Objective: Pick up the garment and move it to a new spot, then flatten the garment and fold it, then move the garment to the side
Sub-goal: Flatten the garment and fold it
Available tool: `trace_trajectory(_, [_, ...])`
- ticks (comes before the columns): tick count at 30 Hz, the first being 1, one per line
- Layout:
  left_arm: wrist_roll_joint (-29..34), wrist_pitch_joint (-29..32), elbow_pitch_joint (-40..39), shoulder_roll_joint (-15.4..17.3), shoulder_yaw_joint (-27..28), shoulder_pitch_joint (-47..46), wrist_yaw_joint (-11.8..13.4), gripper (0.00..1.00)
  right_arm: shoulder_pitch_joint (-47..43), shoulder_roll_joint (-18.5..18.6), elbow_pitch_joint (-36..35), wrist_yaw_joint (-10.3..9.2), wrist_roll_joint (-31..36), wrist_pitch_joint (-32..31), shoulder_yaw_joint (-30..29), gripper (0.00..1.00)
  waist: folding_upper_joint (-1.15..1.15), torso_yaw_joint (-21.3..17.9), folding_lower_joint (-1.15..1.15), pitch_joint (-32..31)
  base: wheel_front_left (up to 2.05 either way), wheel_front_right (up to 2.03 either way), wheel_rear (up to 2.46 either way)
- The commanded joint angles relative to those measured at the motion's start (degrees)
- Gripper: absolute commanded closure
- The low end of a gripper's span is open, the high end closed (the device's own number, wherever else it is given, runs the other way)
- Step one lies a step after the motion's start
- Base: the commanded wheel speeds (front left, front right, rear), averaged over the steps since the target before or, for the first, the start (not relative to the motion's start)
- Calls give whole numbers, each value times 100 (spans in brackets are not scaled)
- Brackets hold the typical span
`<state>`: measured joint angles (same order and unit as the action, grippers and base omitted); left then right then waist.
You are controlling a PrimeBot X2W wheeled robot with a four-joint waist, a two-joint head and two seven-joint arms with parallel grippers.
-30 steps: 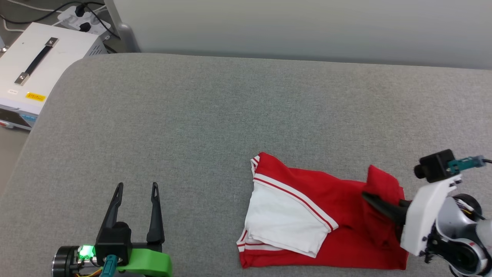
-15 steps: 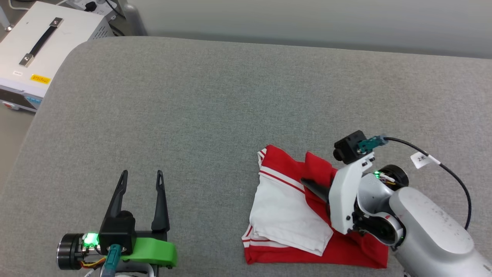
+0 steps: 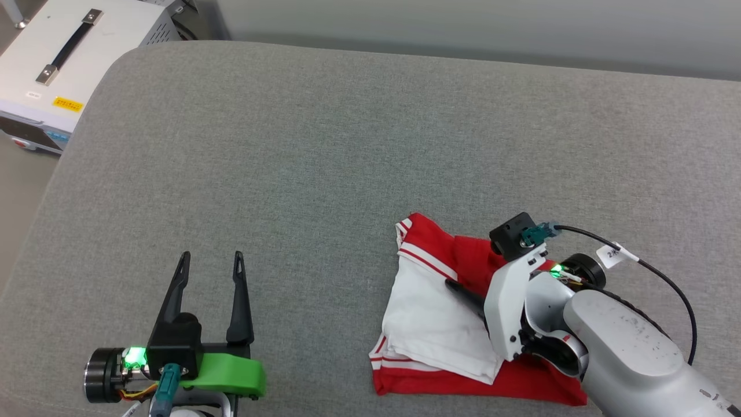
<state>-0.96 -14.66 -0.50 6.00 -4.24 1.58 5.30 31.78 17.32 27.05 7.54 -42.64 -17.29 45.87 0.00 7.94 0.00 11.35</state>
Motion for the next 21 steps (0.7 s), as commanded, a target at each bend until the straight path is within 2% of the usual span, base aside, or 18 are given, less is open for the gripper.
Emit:
trace_trajectory(1, [49, -34, 15, 4, 25, -57, 28, 0, 72, 100, 20, -5, 69, 167, 63, 0, 0, -48, 0, -49, 0, 0, 0])
trace_trajectory(7, [76, -34, 10, 49, 37, 10, 55, 0, 63, 469, -376, -5, 495, 995, -16, 0, 0, -190, 0, -240, 0, 0, 0])
trace_trajectory(11, [71, -34, -15, 83, 60, 88, 76, 0, -181, 671, -840, -5, 688, 1348, -473, 0, 0, -304, 0, -365, 0, 0, 0])
trace_trajectory(15, [74, -34, -57, 102, 58, 158, 92, 0, -546, 732, -1172, -5, 1171, 1917, -1389, 0, 0, -407, 0, -461, 0, 0, 0])
trace_trajectory(19, [75, -34, -80, 125, 30, 215, 80, 0, -1051, 474, -1364, -5, 1877, 2530, -2508, 0, 0, -498, 0, -541, 0, 0, 0])
trace_trajectory(21, [69, -34, -84, 140, 13, 214, 61, 0, -1318, 298, -1471, -5, 2438, 2811, -3061, 0, 0, -531, 0, -572, 0, 0, 0])
